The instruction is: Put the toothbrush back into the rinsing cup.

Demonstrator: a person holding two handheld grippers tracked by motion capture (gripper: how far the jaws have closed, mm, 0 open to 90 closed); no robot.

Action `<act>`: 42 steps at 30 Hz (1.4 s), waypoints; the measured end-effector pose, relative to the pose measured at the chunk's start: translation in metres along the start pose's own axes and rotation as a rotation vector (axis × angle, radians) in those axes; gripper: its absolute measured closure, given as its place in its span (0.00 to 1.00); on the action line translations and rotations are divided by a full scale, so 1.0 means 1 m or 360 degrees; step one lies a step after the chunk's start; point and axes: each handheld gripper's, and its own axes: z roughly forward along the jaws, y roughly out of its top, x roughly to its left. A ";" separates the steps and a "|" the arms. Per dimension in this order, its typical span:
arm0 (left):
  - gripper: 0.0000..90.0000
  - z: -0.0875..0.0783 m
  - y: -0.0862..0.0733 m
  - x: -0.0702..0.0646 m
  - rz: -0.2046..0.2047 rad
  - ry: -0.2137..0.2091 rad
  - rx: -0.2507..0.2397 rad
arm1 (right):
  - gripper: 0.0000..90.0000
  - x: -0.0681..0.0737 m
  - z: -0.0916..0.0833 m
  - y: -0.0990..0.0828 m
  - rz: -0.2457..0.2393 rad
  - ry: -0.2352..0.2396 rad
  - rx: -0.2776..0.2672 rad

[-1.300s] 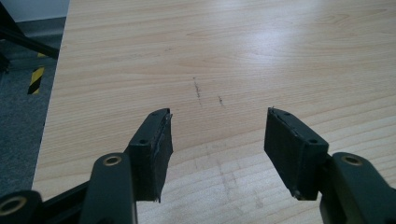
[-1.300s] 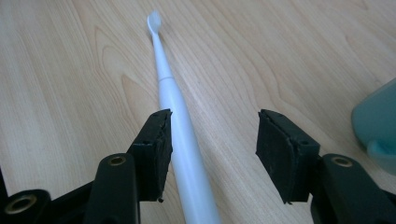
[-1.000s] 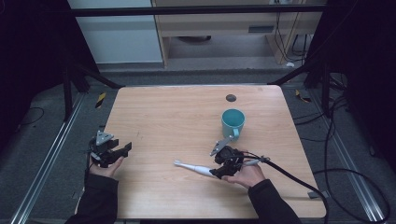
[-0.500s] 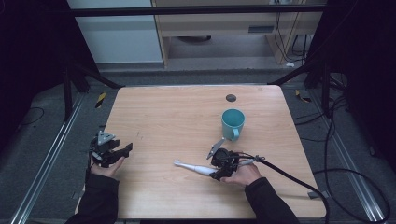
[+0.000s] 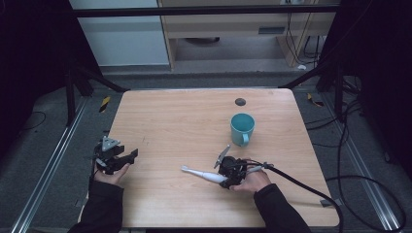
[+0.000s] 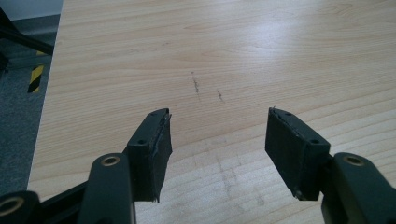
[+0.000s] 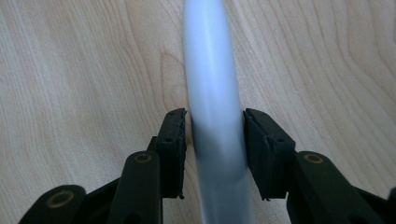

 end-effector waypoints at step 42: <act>0.45 0.000 0.000 0.000 0.0009 0.0009 0.0007 | 0.74 -0.012 -0.043 0.005 0.0298 -0.0081 -0.0602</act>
